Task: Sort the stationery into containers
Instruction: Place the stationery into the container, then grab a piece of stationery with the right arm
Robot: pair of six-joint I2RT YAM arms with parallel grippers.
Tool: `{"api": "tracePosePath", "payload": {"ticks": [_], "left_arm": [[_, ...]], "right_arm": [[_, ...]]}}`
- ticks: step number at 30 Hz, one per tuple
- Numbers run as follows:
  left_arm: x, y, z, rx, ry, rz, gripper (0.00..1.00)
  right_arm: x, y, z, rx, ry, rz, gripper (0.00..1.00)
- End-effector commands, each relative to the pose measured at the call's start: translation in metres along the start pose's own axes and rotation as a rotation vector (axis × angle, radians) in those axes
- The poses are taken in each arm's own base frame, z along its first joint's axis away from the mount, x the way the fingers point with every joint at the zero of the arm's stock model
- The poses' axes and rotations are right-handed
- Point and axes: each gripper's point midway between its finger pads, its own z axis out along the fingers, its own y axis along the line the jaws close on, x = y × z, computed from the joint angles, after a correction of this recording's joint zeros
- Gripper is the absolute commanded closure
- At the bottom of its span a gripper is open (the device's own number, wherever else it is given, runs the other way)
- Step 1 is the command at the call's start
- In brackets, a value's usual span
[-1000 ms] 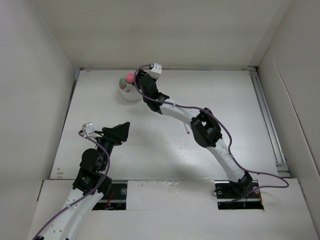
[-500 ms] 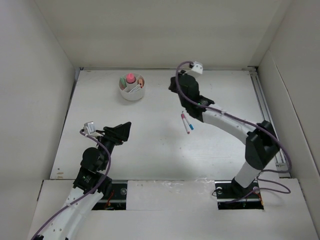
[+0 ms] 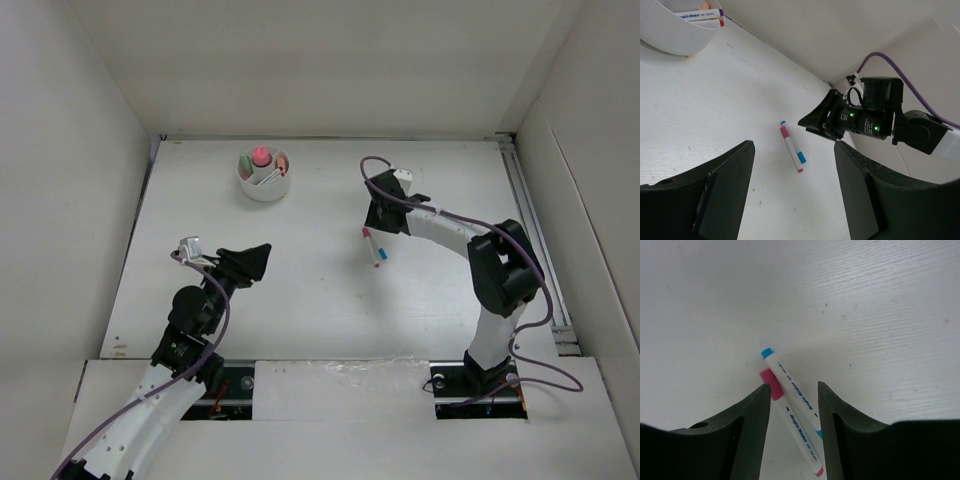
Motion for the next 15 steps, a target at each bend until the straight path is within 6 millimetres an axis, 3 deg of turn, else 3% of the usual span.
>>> {"api": "tracePosePath", "payload": {"ticks": [1, 7, 15], "left_arm": [[-0.008, -0.014, 0.001, 0.057, -0.028, -0.007, 0.39], [-0.007, -0.013, 0.001, 0.059, -0.03, -0.008, 0.39], [-0.005, -0.012, 0.001, 0.059, -0.017, -0.006, 0.4]], "right_arm": [[-0.005, 0.01, -0.014, -0.052, 0.016, -0.022, 0.51], [0.022, 0.002, 0.003, -0.013, 0.104, -0.09, 0.53], [0.029, 0.006, 0.017, -0.004, 0.134, -0.1, 0.64]]}}
